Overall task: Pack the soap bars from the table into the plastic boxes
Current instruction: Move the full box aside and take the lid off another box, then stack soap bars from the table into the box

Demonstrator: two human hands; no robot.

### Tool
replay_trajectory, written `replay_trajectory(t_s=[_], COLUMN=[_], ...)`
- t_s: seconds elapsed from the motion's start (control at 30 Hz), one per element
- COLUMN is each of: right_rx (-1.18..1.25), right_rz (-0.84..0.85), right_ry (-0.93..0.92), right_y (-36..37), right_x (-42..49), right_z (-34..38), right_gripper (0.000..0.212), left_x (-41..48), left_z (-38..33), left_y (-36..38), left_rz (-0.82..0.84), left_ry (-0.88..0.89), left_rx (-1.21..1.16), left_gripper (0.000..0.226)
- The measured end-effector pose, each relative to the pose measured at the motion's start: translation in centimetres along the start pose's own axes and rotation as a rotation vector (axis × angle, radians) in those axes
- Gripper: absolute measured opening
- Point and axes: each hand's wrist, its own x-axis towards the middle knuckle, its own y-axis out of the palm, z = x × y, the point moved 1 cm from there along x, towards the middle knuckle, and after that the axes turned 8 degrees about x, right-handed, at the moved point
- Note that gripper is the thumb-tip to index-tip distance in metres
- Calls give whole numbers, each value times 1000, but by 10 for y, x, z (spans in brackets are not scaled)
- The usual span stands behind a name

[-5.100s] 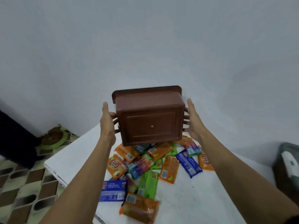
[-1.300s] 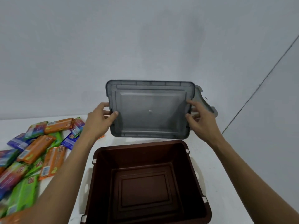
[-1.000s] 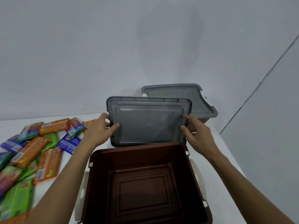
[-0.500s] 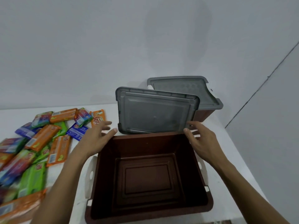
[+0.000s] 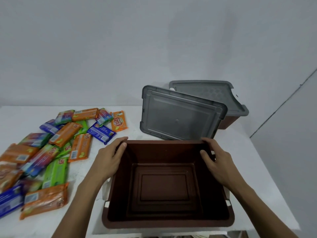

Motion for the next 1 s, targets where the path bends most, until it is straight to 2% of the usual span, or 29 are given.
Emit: replay_trajectory(t_s=[0.13,0.27,0.4,0.8,1.0], right_rx=[-79,-387,-413,-311,-318], right_rz=[7,-89,-120,155,321], right_ry=[7,-61,-165,-378,-290], right_y=[0,-2,13,121,177], right_x=[-3,5,23,103,149], right_z=[2,15,49,142,162], right_gripper=[41,41,40,32,39], left_x=[-5,-7,-10,45,101], left_z=[3,8,27,91,121], left_y=[-1,-7,-21,-72,-89], left_rz=[8,83,93,-57,-89], left_ry=[8,29,19,-23,-24], left_rx=[-3,-78,-106,197,328], left_gripper=[37,38,36,34,34])
